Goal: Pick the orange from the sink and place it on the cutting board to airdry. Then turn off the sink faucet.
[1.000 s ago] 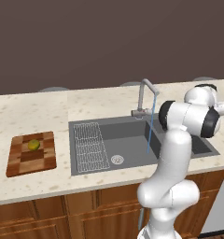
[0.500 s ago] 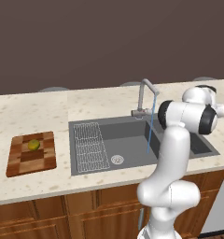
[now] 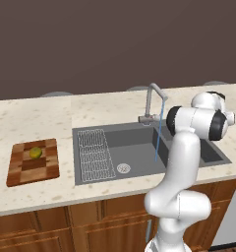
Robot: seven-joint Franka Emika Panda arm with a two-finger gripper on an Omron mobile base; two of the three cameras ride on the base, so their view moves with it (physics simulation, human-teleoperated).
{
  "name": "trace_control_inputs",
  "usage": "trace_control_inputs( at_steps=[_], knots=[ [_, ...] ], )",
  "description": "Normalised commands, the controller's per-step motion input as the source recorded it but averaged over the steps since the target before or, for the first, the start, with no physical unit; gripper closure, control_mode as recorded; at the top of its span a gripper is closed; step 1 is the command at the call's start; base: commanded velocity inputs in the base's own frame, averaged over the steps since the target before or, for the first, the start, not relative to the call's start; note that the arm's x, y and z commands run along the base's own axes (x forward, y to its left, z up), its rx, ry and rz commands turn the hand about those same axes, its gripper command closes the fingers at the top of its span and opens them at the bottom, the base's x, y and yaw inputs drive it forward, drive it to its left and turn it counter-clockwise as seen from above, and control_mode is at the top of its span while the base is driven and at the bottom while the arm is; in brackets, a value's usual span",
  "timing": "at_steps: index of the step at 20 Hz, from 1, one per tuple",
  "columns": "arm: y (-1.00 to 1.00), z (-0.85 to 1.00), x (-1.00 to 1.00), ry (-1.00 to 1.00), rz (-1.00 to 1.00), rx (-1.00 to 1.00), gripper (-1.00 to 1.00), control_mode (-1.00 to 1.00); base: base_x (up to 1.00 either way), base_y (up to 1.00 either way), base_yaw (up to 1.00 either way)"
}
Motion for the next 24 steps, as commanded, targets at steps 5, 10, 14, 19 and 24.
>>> trace_control_inputs(
  at_steps=[5,10,14,19,24],
  knots=[
    [0.1,-0.11,0.05,0.0,0.04,0.0,-1.0,-1.0,0.0,0.0,0.0],
    [0.07,-0.06,0.09,0.0,0.03,0.0,-1.0,-1.0,0.0,0.0,0.0],
    [0.02,-0.06,0.14,0.0,0.02,0.02,-1.0,-1.0,0.0,0.0,0.0],
    [0.0,-0.09,0.21,0.0,0.01,0.02,-1.0,-1.0,0.0,0.0,0.0],
    [0.0,-0.07,0.22,0.0,0.01,0.03,-1.0,-1.0,0.0,0.0,0.0]
  ],
)
